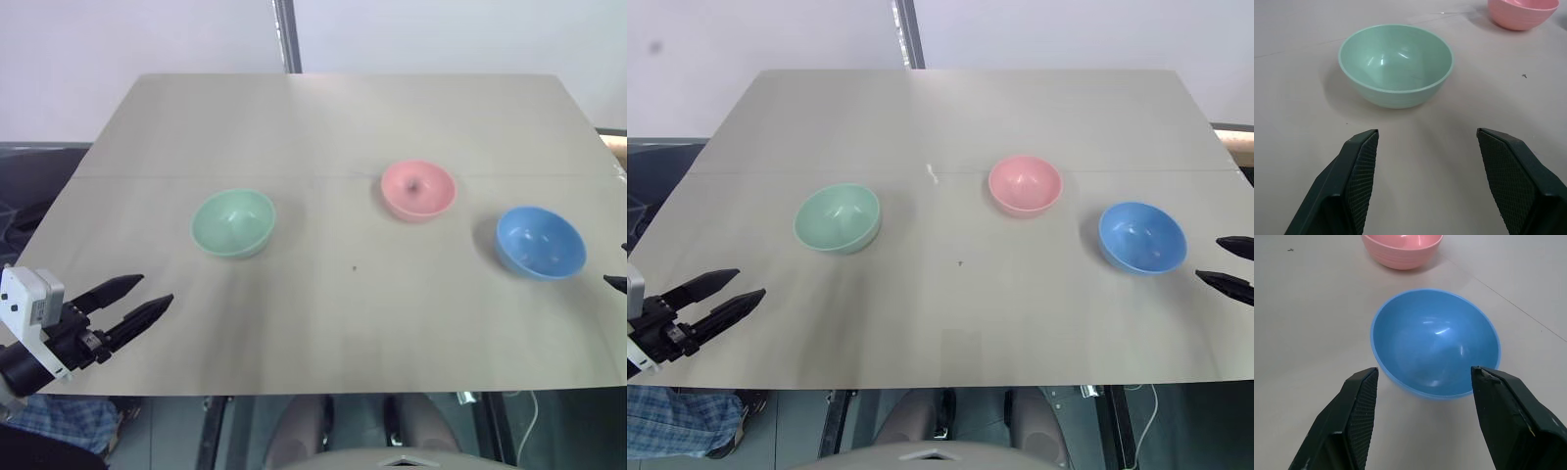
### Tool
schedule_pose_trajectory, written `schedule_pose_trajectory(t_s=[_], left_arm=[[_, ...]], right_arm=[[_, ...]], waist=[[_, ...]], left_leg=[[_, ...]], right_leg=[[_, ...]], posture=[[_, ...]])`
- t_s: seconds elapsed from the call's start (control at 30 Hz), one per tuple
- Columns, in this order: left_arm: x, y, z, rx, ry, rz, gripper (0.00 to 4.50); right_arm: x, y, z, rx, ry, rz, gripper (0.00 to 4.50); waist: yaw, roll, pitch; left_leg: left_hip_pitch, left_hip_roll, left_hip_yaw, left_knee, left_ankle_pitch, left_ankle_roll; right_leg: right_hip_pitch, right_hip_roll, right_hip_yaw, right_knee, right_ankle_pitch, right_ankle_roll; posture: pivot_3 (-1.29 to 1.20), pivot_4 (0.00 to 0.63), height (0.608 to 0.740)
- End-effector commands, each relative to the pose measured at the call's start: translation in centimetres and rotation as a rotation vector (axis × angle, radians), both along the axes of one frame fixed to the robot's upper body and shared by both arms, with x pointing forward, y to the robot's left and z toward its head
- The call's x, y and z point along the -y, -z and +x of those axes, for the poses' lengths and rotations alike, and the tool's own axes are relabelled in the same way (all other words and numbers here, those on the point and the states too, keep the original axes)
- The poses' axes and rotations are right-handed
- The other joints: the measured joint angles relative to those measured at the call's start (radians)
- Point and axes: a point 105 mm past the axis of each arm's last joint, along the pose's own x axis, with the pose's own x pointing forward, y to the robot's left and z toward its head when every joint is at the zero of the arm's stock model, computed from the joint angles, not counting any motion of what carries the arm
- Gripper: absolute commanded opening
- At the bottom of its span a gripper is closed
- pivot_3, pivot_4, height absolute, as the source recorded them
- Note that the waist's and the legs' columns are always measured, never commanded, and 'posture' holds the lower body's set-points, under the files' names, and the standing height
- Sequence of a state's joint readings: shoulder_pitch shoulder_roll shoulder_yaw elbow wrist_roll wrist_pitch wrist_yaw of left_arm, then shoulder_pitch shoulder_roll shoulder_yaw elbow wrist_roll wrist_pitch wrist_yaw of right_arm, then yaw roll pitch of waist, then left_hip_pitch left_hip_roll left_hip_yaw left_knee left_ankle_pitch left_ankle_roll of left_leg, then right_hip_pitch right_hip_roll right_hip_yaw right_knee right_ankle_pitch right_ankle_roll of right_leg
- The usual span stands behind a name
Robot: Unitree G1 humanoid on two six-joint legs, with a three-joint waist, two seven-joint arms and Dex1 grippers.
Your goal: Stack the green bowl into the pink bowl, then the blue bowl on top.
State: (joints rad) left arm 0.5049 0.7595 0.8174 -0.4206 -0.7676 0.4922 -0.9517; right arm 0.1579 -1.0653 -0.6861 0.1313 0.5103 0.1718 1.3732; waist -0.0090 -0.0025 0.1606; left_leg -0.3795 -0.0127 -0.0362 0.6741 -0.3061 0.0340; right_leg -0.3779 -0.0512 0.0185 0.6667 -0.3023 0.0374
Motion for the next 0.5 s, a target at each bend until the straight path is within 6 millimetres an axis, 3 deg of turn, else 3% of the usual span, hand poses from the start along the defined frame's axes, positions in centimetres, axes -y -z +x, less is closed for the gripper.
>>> schedule_pose_trajectory(t_s=[0.03, 0.5], left_arm=[[0.24, -1.19, -0.07, 0.061, 0.019, 0.013, 3.41], [0.39, -1.33, 0.17, 0.067, 0.034, -0.02, 3.41]], right_arm=[[0.05, -1.64, -0.17, 0.056, -0.008, -0.04, 3.3], [-0.19, -1.65, -0.13, 0.065, -0.009, -0.035, 3.3]], waist=[[0.0, 0.0, 0.0], [0.0, 0.0, 0.0]], left_leg=[[0.0, 0.0, 0.0, 0.0, 0.0, 0.0], [0.0, 0.0, 0.0, 0.0, 0.001, -0.002]], right_leg=[[0.0, 0.0, 0.0, 0.0, 0.0, 0.0], [0.0, 0.0, 0.0, 0.0, 0.0, 0.0]], posture=[[0.0, 0.15, 0.74], [0.0, 0.15, 0.74]])
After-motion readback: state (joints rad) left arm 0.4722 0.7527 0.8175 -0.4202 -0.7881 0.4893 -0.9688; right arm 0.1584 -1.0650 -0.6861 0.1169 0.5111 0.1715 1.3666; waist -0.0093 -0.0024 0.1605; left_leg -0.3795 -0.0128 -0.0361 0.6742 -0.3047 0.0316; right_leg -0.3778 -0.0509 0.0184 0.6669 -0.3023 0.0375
